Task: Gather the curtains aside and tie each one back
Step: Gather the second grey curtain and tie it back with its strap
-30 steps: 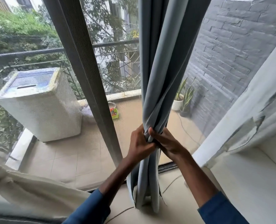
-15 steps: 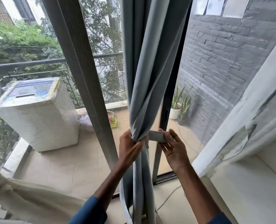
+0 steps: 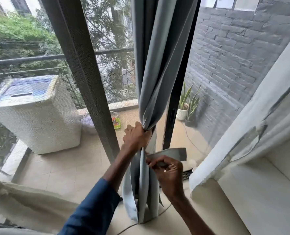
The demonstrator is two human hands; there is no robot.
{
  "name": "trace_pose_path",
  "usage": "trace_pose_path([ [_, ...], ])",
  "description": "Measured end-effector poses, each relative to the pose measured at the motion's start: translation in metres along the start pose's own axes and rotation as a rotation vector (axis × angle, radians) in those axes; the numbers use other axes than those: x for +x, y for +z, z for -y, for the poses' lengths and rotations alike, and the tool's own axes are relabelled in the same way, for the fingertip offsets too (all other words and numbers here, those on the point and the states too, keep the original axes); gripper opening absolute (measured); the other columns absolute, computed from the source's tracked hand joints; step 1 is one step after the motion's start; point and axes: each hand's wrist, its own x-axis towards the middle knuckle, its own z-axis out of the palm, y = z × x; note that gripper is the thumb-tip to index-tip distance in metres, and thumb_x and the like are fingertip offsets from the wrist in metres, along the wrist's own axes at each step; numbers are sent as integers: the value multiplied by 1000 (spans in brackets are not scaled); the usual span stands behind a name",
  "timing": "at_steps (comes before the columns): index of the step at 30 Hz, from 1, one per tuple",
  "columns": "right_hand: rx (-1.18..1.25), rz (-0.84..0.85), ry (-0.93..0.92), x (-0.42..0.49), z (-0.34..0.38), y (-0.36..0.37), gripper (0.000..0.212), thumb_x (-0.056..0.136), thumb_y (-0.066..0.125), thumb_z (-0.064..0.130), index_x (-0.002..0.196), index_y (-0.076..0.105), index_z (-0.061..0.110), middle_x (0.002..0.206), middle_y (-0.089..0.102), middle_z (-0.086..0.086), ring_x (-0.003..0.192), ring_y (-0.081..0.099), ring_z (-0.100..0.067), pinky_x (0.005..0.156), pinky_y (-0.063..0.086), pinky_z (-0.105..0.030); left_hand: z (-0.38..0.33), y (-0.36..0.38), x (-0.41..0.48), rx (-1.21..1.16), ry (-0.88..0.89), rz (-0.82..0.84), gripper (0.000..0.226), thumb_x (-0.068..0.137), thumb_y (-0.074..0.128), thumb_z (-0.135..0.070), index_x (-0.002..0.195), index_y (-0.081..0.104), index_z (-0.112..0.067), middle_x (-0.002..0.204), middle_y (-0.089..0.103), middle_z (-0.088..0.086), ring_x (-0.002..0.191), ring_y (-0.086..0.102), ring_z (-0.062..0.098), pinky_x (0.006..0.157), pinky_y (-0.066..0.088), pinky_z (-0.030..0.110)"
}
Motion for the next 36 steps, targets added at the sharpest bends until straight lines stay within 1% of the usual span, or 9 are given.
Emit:
trace_pose_path([
  [4, -12, 61, -6, -2, 0, 6, 26, 82, 73, -14, 73, 73, 10, 85, 78, -9, 94, 76, -30, 89, 59, -38, -4, -9, 1, 51, 8, 100, 93, 88, 29, -81, 142, 28, -6, 140, 50, 24, 119, 56, 44, 99, 48, 56],
  [8, -165, 145, 31, -4, -3, 16, 23, 84, 75, -5, 70, 77, 14, 79, 79, 4, 81, 77, -15, 83, 58, -29, -5, 4, 3, -67, 12, 162, 70, 96, 43, -62, 144, 37, -11, 130, 56, 17, 116, 58, 38, 97, 48, 47],
  [11, -214, 239, 168, -4, -10, 18, 29, 86, 70, -4, 67, 79, 17, 74, 77, 8, 80, 74, -11, 86, 58, -36, -2, 14, 1, -367, 101, 197, 55, 96, 51, -58, 123, 53, -11, 99, 65, 8, 81, 66, 22, 70, 53, 36],
  [16, -152, 532, 269, 2, -12, -1, 58, 68, 44, -22, 73, 79, 23, 127, 72, -4, 132, 59, -15, 111, 45, -30, 11, 17, -4, -494, 309, 188, 46, 88, 55, -67, 109, 65, -26, 96, 74, 9, 86, 72, 30, 69, 59, 47],
  [19, -131, 392, 316, 9, -16, -10, 55, 65, 40, -21, 60, 72, 24, 105, 79, -8, 111, 72, -25, 92, 50, -34, 19, 14, -4, -431, 440, 201, 49, 81, 57, -75, 101, 62, -31, 81, 70, -10, 71, 66, 10, 60, 57, 36],
  [22, -192, 17, 276, 23, -18, -22, 50, 72, 52, -22, 59, 69, 23, 73, 75, 5, 77, 69, -7, 79, 49, -31, 37, 13, 3, -369, 504, 205, 35, 91, 71, -36, 116, 63, -13, 106, 68, 6, 95, 67, 31, 78, 57, 49],
  [25, -284, -185, 167, 41, -12, -32, 36, 78, 74, -9, 95, 70, 22, 97, 72, 6, 92, 66, -6, 80, 53, -27, 46, 4, 0, -337, 519, 217, 17, 95, 66, -14, 111, 67, -19, 92, 66, -13, 64, 59, 23, 57, 50, 31],
  [29, -347, 115, 175, 65, -19, -40, 85, 69, 94, 13, 138, 44, 11, 131, 58, 5, 121, 57, 0, 93, 50, -13, 47, -9, -13, -227, 626, 265, 11, 98, 59, -12, 95, 67, -19, 68, 63, 6, 52, 54, 13, 52, 46, 26],
  [36, -345, 128, 280, 71, -39, -28, 74, 52, 98, 30, 112, 64, 6, 97, 75, 1, 85, 70, -7, 68, 56, -26, 52, -23, -29, -167, 711, 360, 24, 101, 56, -16, 81, 63, -26, 66, 64, -10, 54, 69, 12, 49, 43, 17],
])
